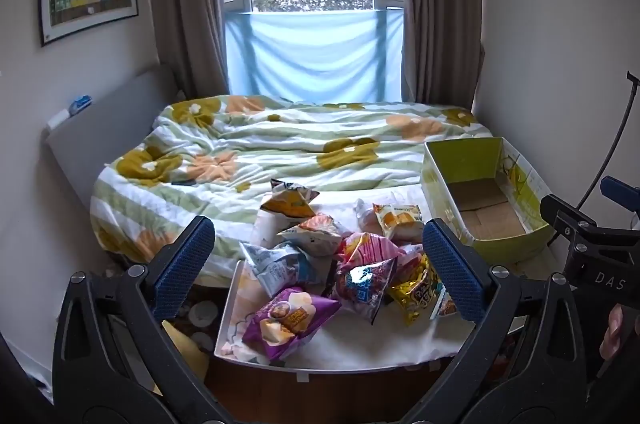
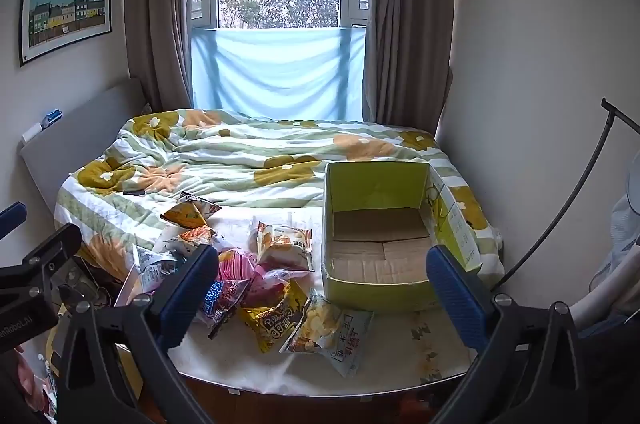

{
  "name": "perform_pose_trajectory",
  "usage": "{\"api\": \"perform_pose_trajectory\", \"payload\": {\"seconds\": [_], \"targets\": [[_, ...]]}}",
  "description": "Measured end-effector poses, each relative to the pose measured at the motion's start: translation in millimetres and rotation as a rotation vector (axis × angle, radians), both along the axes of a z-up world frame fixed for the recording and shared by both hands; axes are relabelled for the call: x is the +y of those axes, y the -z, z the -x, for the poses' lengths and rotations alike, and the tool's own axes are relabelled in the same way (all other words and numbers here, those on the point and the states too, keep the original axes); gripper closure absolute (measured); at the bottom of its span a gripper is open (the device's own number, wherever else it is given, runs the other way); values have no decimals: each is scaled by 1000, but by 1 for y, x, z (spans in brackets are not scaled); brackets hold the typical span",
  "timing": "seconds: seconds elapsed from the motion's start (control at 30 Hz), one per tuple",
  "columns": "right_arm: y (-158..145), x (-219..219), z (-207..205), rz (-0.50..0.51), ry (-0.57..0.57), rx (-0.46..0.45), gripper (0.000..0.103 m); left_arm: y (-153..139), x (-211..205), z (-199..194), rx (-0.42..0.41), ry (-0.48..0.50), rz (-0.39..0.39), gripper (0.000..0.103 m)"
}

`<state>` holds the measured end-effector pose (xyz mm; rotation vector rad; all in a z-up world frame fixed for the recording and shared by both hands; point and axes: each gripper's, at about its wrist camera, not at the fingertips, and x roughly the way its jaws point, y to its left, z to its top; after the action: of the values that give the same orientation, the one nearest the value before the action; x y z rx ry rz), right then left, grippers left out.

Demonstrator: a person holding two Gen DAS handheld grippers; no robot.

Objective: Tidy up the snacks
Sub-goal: 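Move both grippers toward the pile of snack bags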

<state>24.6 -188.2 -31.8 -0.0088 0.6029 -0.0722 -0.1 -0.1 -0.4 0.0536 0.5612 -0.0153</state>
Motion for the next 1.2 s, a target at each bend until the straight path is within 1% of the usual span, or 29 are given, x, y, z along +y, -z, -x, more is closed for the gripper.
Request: {"api": "perform_pose_trajectory", "payload": {"seconds": [0.2,0.23,0.3,0.37,0.53,0.73,0.87,0.93,1.2], "targets": [[0,2,-4,-3,8,4,0,2,2,-3,-2,-3,-3,1],[0,3,-5,-3,10,4,0,2,0,-10,-4,-2,-3,1],[1,3,-8,-5,12,5,0,2,1,-12,-6,2,3,1],[1,2,-10,-8,16,5,0,7,-2,-14,-6,5,4,1],[3,0,-15,-14,20,5,0,2,0,-16,-12,13,3,1],[5,-1,-16,-12,34,12,0,-1,0,-21,-15,14,-23,1],[4,-1,-17,-10,37,13,0,-1,0,-25,-10,15,-15,1],[4,-2,-17,-11,38,11,0,-1,0,-24,-11,14,6,1],[7,-1,-16,-23,38,22,0,0,0,-21,-2,19,15,1]]}}
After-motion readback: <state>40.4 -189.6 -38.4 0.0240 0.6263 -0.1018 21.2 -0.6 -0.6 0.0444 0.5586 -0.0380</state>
